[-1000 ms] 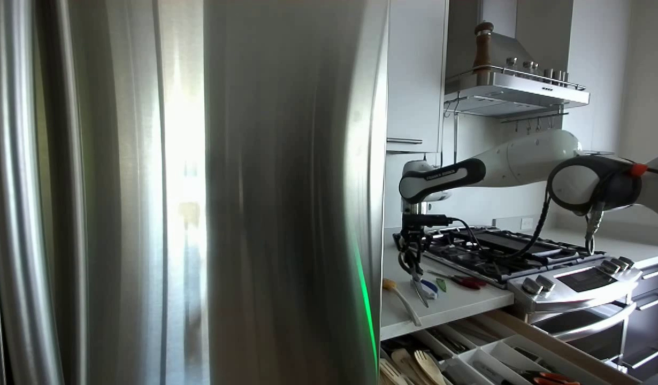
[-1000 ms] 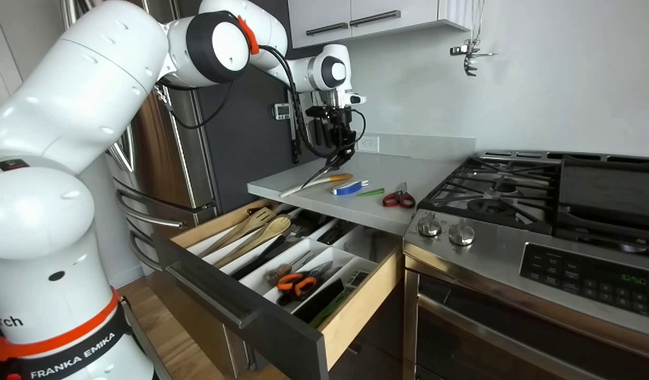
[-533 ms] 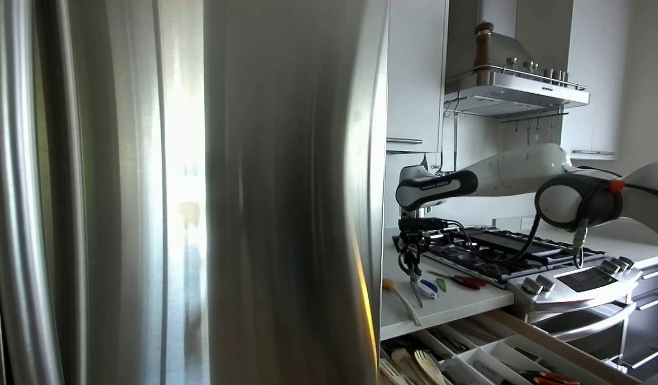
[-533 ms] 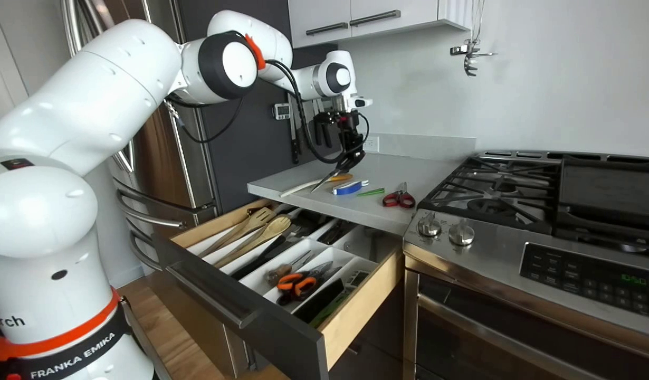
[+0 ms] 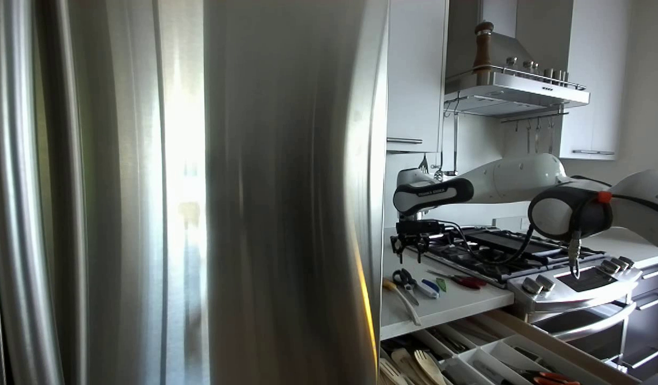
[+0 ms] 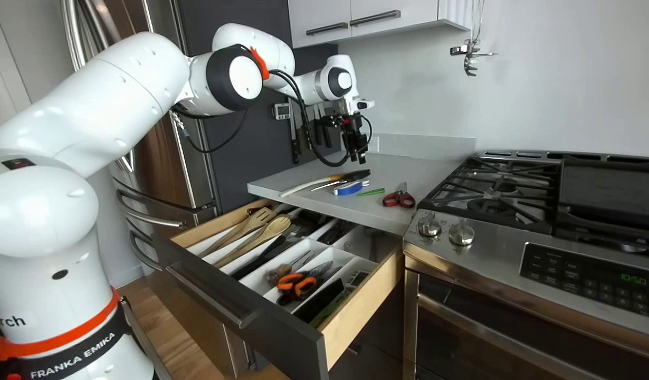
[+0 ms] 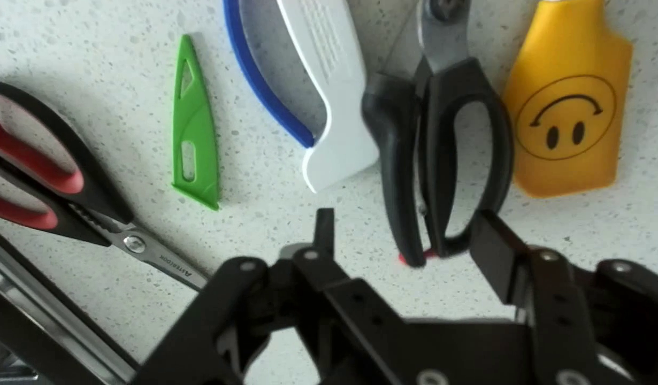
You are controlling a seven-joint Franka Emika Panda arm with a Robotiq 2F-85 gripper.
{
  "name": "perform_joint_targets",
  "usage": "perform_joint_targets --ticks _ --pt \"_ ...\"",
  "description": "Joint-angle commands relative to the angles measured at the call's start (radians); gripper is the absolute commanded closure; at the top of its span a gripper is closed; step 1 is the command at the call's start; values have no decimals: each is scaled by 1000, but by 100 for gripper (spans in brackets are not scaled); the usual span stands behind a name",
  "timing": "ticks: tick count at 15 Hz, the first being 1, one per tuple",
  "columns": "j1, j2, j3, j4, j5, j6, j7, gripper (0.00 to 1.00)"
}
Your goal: Pick up the black scissors from the open drawer and put them on the table
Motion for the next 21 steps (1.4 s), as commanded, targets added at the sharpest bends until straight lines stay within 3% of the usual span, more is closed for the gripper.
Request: perform_joint_targets --ticks 1,6,12,21 --pt "12 48 -10 78 -24 -15 -2 1" --pt "27 2 3 52 -42 -38 -76 0" --pt "61 -241 7 -210 -116 -106 -349 0" --pt "75 -547 50 -569 -193 -80 -767 0"
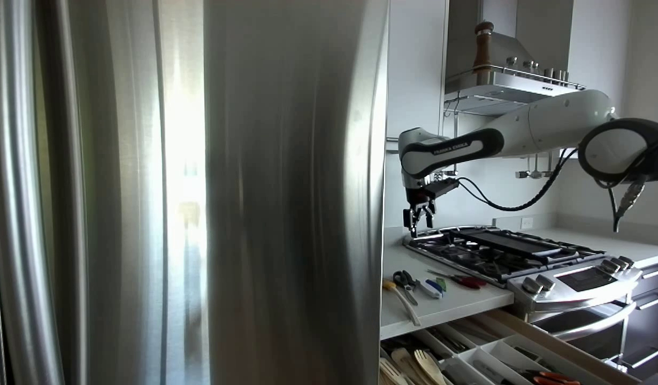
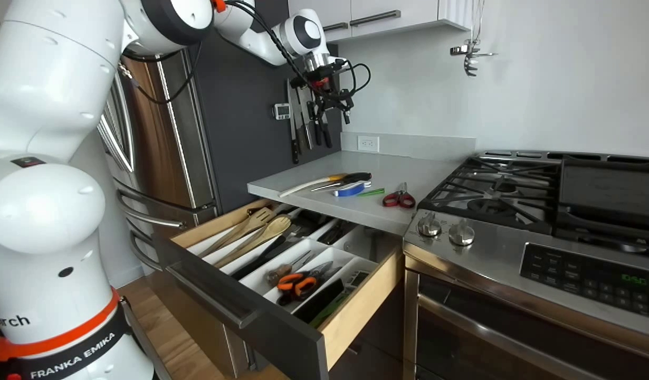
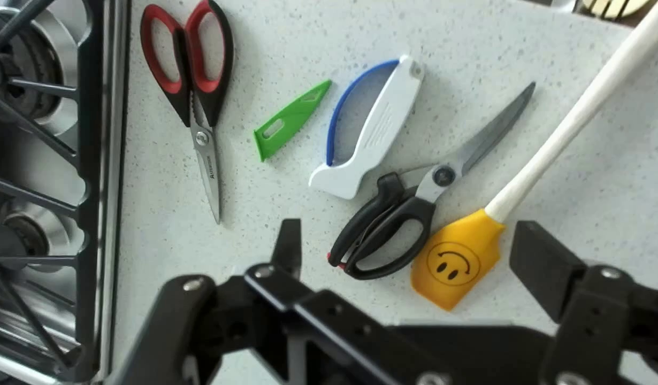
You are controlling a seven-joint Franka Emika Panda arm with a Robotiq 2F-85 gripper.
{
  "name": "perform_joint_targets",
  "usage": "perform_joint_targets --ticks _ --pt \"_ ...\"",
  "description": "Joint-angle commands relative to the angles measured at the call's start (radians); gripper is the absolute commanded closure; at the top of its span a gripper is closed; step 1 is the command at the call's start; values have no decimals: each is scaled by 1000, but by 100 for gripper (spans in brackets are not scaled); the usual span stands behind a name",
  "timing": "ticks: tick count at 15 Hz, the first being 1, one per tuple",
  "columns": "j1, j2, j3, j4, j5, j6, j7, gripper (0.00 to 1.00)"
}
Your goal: Pick up the black scissors from the open drawer and put them on the table
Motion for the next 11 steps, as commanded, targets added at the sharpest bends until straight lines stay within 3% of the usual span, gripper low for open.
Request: perform_joint_targets --ticks 1,2,6,8,9,11 --pt "-8 -160 17 -242 -40 14 -159 0" --pt "-44 -189 62 -280 -56 -9 -193 0" --pt "-118 -278 89 -474 -21 -83 -336 0" --pt "-174 -310 101 -580 29 -34 -454 0" --pt "-142 -236 105 -434 -17 -87 -360 0" --pt "-174 -261 106 -509 1 -71 -417 0"
